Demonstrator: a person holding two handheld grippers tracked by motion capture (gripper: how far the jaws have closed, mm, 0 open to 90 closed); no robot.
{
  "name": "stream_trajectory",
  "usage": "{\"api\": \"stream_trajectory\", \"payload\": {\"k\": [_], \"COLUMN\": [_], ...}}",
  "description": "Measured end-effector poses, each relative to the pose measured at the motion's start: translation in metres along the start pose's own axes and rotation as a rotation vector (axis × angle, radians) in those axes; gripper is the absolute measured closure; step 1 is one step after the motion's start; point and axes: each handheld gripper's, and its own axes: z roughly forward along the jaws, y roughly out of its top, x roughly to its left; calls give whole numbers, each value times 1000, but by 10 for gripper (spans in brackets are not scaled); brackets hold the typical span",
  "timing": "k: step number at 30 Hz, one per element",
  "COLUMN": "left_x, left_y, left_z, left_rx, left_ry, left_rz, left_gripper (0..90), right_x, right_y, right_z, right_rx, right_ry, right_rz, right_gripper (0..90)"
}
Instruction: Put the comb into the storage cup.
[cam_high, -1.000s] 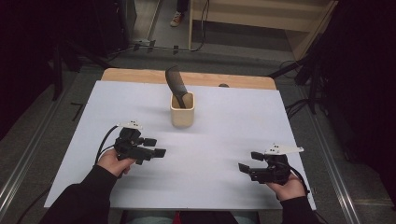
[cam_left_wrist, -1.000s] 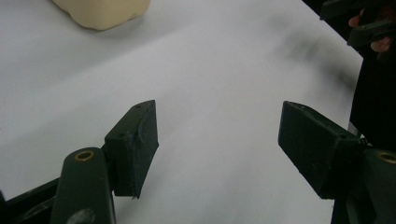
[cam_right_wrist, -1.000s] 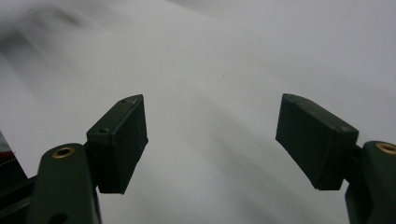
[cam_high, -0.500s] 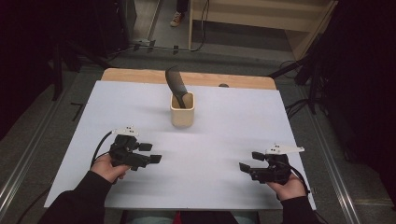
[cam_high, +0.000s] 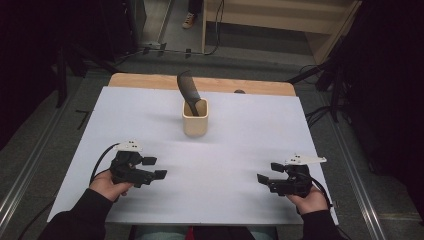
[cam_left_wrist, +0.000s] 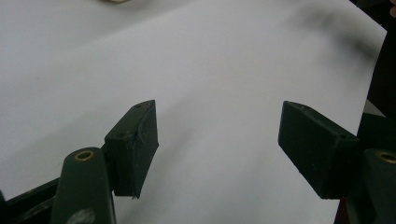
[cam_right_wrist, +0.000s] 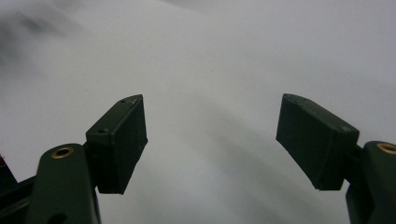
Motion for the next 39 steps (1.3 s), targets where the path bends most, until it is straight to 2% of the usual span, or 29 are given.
{"api": "stream_trajectory", "payload": {"k": [10, 39], "left_x": [-1, 1], "left_y": [-6, -7], "left_z": [-5, -2], "left_rx": [-8, 14], "left_ry": [19, 19], "left_rz": [-1, -3], "left_gripper": [293, 293], "right_x": [-1, -1], "right_y": [-1, -1], "right_z": [1, 2], "right_rx": [6, 13], "right_ry": [-10, -8], "right_rz": [5, 0], "right_gripper": [224, 223]}}
